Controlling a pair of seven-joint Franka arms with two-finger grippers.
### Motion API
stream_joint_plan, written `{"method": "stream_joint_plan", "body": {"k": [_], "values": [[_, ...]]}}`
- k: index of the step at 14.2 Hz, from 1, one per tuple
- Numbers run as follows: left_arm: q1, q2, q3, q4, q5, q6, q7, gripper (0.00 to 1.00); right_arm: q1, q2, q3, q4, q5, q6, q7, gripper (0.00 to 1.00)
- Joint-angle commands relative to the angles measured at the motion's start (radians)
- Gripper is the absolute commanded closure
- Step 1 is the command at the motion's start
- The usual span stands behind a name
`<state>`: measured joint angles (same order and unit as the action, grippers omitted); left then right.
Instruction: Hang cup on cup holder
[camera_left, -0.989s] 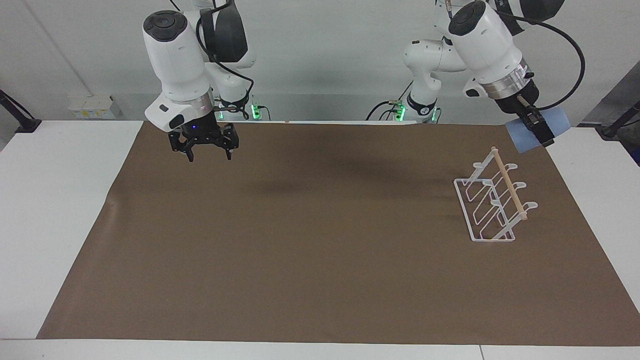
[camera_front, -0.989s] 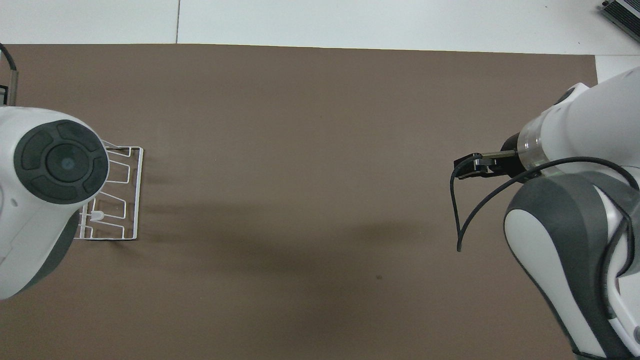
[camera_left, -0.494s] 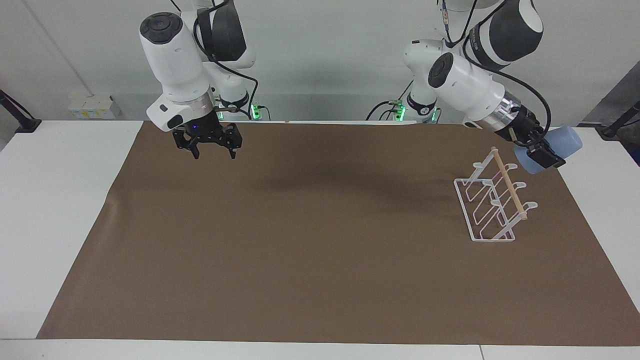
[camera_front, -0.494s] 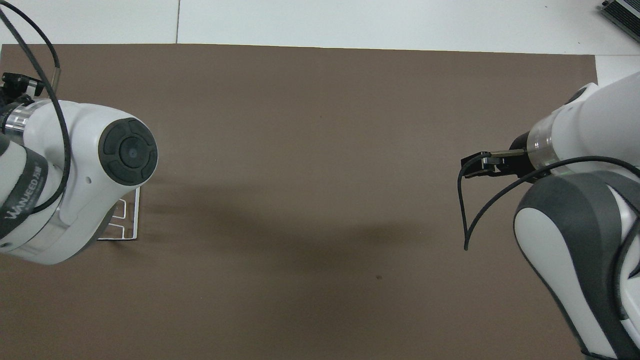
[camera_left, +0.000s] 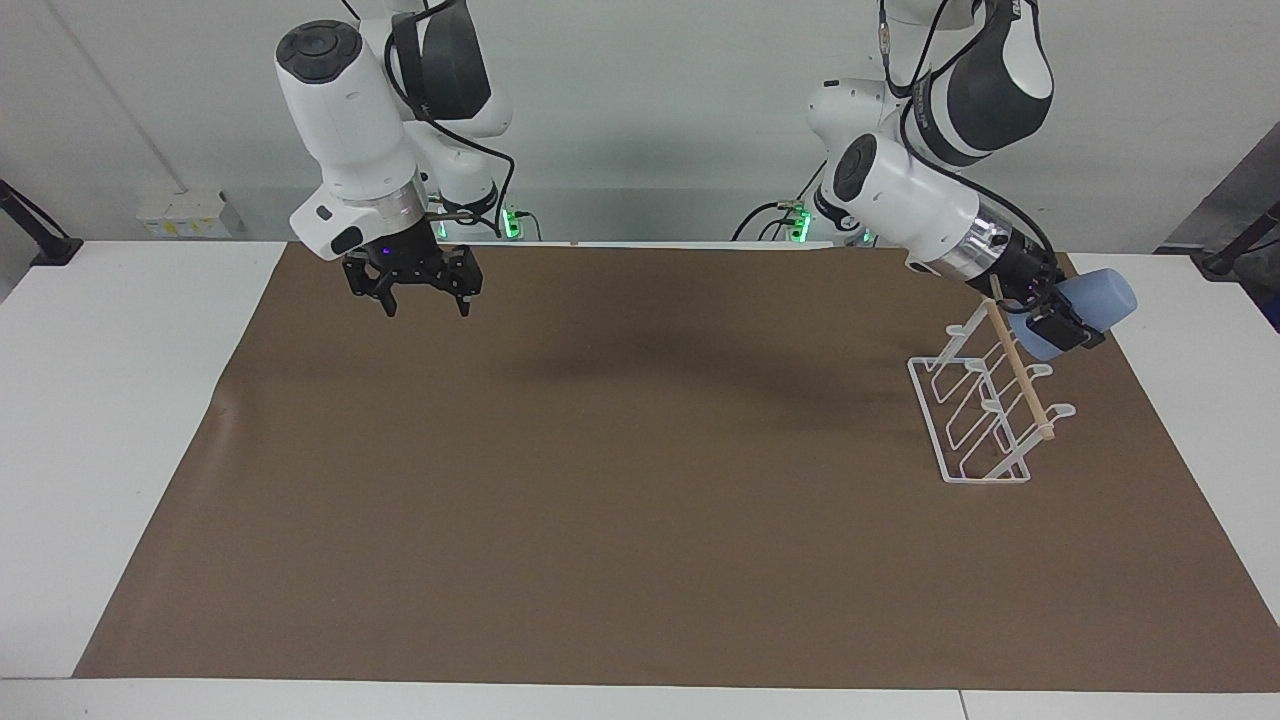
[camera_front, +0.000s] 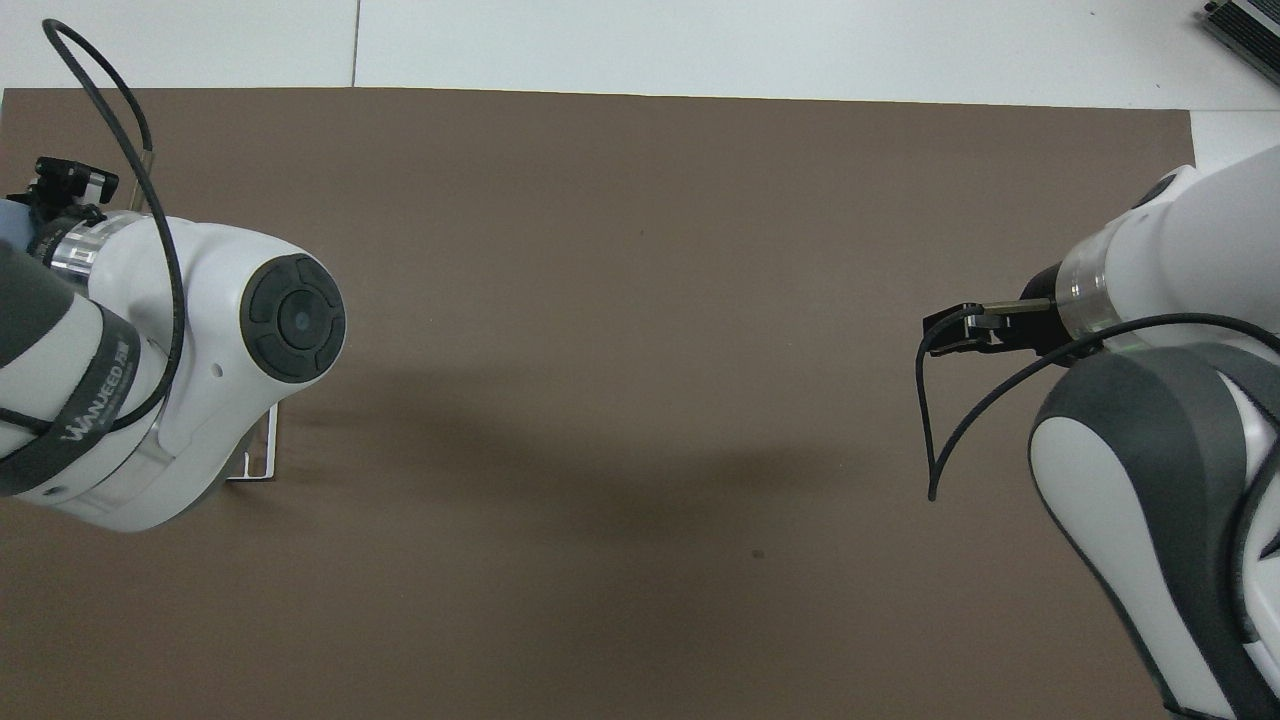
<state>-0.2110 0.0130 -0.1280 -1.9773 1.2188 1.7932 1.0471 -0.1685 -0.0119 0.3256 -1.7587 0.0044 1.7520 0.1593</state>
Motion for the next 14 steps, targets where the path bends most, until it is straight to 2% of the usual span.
{"method": "stream_joint_plan", "body": {"k": [1,3,8,10,14], "values": [[0.056,-0.013,0.005,-0.028,0.044,0.101,-0.015,1.0,-0.019,-0.017,0.01,-0.013,0.02,0.006,0.002,0.0],[0.073,-0.007,0.005,-0.053,0.047,0.135,-0.018,1.0,-0.019,-0.017,0.01,-0.013,0.02,0.006,0.002,0.0],[0.061,0.021,0.005,-0.075,0.067,0.115,-0.067,1.0,-0.019,-0.017,0.01,-0.013,0.02,0.006,0.002,0.0],[0.059,0.047,0.005,-0.1,0.128,0.106,-0.158,1.0,-0.019,-0.017,0.01,-0.013,0.02,0.006,0.002,0.0],[0.047,0.065,0.005,-0.104,0.139,0.104,-0.177,1.0,-0.019,-0.017,0.01,-0.013,0.02,0.006,0.002,0.0]]}}
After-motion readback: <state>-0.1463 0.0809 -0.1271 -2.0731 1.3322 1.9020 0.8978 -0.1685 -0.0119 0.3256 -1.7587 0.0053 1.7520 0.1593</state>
